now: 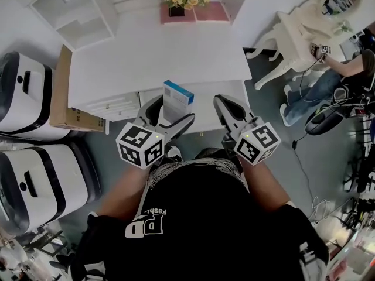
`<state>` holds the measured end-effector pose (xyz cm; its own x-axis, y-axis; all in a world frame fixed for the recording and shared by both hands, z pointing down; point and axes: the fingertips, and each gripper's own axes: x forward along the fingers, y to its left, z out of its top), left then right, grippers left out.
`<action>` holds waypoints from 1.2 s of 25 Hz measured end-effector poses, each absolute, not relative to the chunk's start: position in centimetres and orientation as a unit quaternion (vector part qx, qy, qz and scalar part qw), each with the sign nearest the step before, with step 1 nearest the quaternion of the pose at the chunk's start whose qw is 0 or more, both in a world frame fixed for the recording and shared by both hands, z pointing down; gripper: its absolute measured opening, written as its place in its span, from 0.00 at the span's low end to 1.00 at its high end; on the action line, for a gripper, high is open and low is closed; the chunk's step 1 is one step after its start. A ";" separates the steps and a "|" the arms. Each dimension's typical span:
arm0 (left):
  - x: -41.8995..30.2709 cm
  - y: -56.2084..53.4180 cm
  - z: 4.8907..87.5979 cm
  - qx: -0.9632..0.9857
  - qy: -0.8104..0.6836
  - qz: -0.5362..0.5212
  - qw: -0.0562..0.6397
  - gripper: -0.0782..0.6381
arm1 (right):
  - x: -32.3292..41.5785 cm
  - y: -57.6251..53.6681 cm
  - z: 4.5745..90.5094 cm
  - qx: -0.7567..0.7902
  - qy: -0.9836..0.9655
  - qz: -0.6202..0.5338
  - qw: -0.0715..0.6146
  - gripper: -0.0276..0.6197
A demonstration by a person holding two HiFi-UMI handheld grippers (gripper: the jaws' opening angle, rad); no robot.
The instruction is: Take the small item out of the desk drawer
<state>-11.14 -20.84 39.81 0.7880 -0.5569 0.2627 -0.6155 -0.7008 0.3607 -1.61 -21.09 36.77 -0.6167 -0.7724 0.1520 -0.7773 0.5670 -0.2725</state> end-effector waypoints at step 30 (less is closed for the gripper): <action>-0.3 -5.8 38.1 0.869 -0.444 0.021 0.219 0.71 | 10.7 -6.8 37.5 0.326 -0.927 0.182 0.025 0.05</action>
